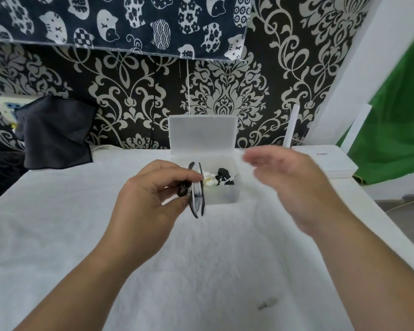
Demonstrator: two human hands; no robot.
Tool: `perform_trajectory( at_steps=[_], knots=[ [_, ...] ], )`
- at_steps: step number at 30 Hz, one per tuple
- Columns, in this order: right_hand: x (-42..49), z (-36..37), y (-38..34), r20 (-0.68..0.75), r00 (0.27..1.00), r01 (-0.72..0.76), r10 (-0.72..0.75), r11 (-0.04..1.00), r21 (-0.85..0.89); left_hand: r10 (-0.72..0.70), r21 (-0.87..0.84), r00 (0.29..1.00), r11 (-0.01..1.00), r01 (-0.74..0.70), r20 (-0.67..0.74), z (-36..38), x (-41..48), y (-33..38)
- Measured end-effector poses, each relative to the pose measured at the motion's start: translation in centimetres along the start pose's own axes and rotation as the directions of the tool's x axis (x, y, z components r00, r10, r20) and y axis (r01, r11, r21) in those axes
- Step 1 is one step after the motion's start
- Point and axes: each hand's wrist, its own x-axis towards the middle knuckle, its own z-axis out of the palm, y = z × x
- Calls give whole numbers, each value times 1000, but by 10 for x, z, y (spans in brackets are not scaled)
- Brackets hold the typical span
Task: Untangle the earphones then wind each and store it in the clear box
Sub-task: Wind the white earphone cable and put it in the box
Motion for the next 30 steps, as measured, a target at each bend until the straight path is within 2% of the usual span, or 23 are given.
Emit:
perform_trajectory(
  at_steps=[2, 5, 8, 10, 14, 16, 19, 21, 25, 28, 30],
  knots=[
    [-4, 20, 2, 236, 972, -54, 14, 985, 163, 8, -38, 999, 999, -7, 38, 2, -1, 0],
    [-7, 41, 11, 349, 936, -79, 34, 990, 115, 3, -116, 998, 993, 4, 59, 3, -2, 0],
    [-12, 47, 10, 337, 938, -67, 77, 997, -42, -7, -181, 999, 983, 12, 31, 0, -1, 0],
    [-15, 49, 8, 342, 934, -75, 102, 993, -92, -10, -128, 1000, 992, 7, -18, 0, 0, -2],
    [-20, 52, 4, 426, 894, -119, 136, 991, -67, -63, -82, 992, 995, 54, -107, 3, -1, -3],
    [-22, 53, 2, 455, 878, -137, 150, 989, -63, -74, -4, 984, 997, 74, -164, 3, -1, -4],
    [-24, 52, -2, 489, 858, -148, 156, 987, -54, 13, 208, 979, 978, 30, -202, 2, -3, -2],
    [-26, 51, -5, 502, 851, -140, 155, 988, -68, 56, 291, 978, 957, 4, -200, 3, -4, -1],
    [-26, 48, -12, 448, 874, -155, 187, 982, -107, 100, 390, 976, 921, -17, -193, 3, -3, 0],
    [-23, 43, -14, 385, 895, -206, 223, 975, -86, 93, 390, 977, 921, -11, -191, 2, -3, 0],
    [-23, 41, -16, 393, 890, -227, 233, 972, -61, 102, 399, 978, 917, -22, -181, 3, -5, 0]
  ],
)
